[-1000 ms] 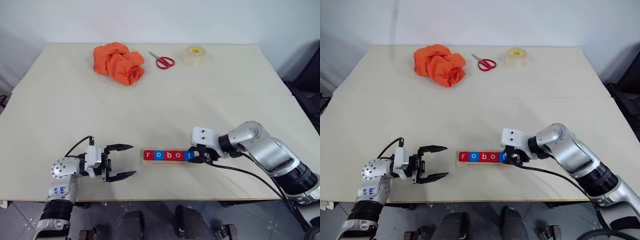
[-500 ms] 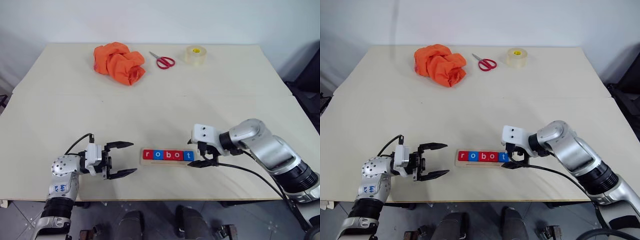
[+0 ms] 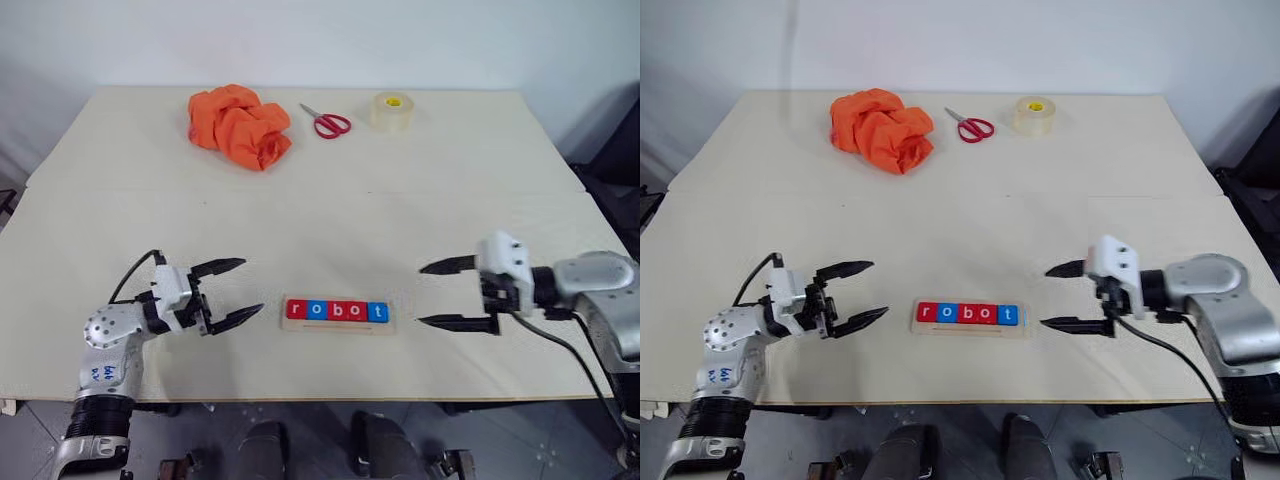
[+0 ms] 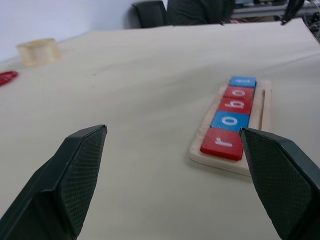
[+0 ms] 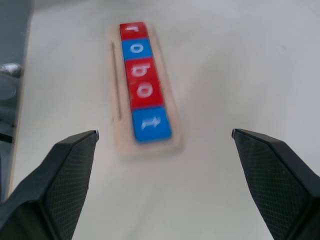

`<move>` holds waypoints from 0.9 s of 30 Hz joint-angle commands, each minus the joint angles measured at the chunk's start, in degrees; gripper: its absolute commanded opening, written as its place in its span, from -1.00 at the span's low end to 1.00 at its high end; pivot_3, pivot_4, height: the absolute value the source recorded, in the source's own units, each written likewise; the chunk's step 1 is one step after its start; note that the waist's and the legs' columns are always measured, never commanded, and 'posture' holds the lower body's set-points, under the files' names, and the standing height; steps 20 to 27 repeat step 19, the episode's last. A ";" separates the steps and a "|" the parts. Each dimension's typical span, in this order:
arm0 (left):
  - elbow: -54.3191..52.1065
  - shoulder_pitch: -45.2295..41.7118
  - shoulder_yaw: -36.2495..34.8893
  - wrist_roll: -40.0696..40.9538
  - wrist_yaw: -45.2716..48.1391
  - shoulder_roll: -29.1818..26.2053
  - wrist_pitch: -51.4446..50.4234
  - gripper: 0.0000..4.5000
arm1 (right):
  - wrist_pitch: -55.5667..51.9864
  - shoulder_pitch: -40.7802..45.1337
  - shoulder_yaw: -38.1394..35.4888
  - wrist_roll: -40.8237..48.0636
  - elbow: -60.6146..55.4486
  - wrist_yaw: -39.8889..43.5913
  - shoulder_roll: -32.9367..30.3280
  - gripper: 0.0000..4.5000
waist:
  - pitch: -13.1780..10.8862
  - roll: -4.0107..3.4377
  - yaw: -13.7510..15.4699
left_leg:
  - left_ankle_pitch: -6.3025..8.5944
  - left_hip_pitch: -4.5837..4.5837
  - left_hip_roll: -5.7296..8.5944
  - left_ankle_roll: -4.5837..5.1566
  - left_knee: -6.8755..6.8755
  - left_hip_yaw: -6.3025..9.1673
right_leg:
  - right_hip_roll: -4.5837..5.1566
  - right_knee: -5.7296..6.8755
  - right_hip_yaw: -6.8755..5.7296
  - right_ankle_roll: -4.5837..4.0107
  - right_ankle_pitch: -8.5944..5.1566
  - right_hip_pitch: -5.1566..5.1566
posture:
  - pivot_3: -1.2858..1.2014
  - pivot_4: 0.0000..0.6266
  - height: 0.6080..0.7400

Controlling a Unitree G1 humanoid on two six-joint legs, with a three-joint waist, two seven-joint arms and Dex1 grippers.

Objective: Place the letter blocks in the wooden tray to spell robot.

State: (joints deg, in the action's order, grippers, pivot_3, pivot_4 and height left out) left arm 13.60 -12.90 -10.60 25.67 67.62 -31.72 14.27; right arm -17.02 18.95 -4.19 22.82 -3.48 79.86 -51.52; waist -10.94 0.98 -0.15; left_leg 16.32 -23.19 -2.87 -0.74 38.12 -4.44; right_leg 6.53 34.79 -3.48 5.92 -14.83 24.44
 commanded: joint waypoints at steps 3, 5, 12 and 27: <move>-2.41 3.21 -4.85 4.05 2.78 -4.13 -0.57 1.00 | 9.64 2.20 -4.94 3.58 11.16 8.73 -1.11 0.99 | 0.00 0.00 -0.32 | -0.01 0.07 -0.05 -0.02 0.00 -0.04 | -0.05 0.08 0.04 -0.01 -0.01 0.02 | 0.03 -0.52 1.00; -2.49 3.48 -6.00 5.04 3.33 -5.24 -1.19 1.00 | 11.11 4.10 -5.43 4.40 14.81 10.48 -0.81 0.99 | -0.01 -0.01 -0.25 | -0.03 0.07 -0.08 -0.04 0.00 -0.03 | -0.07 0.10 0.04 -0.02 -0.01 0.03 | 0.03 -0.52 1.00; -2.24 1.56 -7.98 6.17 3.30 -6.14 -1.72 1.00 | 15.50 8.74 -3.45 4.62 21.86 12.59 -0.43 0.99 | -0.01 -0.02 0.11 | -0.06 0.08 -0.05 -0.09 0.01 -0.03 | -0.01 0.16 0.04 -0.04 -0.02 0.04 | 0.03 -0.52 1.00; -0.23 -1.64 -8.25 6.25 3.72 -4.70 0.21 1.00 | 15.84 10.95 -3.17 4.84 22.93 11.63 0.86 0.99 | -0.01 -0.02 0.04 | -0.06 0.07 -0.04 -0.10 0.01 -0.04 | -0.01 0.17 0.04 -0.04 -0.02 0.04 | 0.03 -0.52 1.00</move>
